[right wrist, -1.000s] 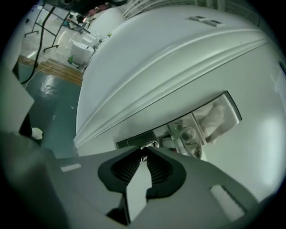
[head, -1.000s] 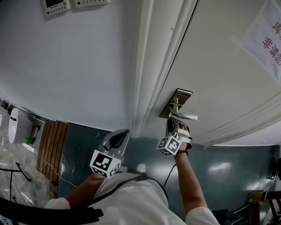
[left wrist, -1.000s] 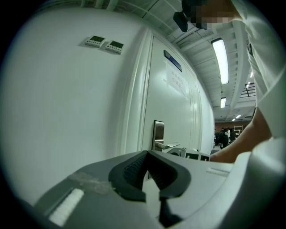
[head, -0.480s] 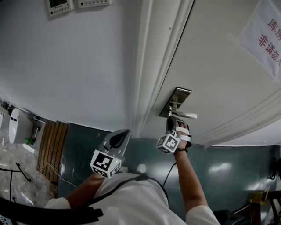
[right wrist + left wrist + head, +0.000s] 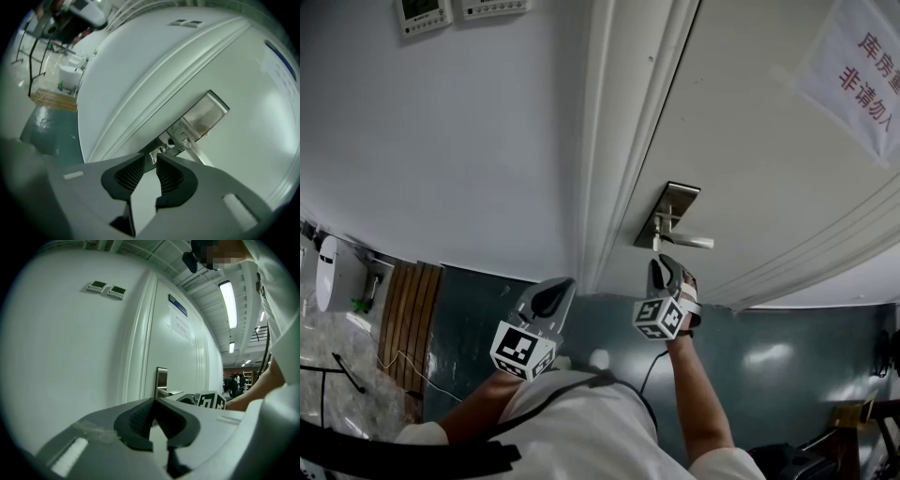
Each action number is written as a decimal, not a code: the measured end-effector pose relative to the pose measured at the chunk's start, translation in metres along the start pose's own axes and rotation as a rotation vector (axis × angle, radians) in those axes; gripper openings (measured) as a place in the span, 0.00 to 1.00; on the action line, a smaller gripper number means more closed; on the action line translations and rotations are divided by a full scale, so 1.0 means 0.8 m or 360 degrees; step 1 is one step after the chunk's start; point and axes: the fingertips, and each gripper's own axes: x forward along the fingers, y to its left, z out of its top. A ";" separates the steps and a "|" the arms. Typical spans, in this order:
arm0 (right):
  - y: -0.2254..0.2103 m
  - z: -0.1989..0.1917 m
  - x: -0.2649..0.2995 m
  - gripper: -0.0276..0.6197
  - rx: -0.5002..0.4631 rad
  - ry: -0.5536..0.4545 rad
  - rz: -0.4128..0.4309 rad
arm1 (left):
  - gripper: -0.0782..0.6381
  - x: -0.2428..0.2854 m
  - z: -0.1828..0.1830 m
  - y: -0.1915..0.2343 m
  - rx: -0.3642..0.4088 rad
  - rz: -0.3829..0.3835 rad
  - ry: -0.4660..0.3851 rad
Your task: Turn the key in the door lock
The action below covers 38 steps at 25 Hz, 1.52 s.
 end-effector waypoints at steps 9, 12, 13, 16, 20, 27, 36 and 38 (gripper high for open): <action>-0.025 0.067 -0.081 0.12 0.0821 -0.0432 0.0115 | 0.12 0.021 0.012 -0.028 -0.0008 -0.0110 -0.0036; -0.041 0.087 -0.108 0.08 0.0988 -0.0551 0.0109 | 0.12 0.025 0.020 -0.038 -0.0011 -0.0148 -0.0064; -0.046 0.090 -0.117 0.07 0.1034 -0.0578 0.0102 | 0.12 0.026 0.024 -0.040 -0.0012 -0.0158 -0.0075; -0.057 0.093 -0.140 0.06 0.1172 -0.0624 0.0090 | 0.12 0.027 0.033 -0.045 -0.0019 -0.0173 -0.0105; -0.065 0.099 -0.159 0.06 0.1266 -0.0681 0.0067 | 0.12 0.029 0.036 -0.046 -0.0018 -0.0186 -0.0110; -0.061 0.087 -0.171 0.05 0.1340 -0.0653 0.0039 | 0.12 0.031 0.033 -0.039 -0.0028 -0.0170 -0.0105; -0.060 0.087 -0.167 0.05 0.1350 -0.0638 0.0039 | 0.12 0.029 0.030 -0.028 -0.0032 -0.0160 -0.0090; -0.059 0.089 -0.165 0.05 0.1347 -0.0635 0.0047 | 0.12 0.029 0.029 -0.025 -0.0033 -0.0158 -0.0084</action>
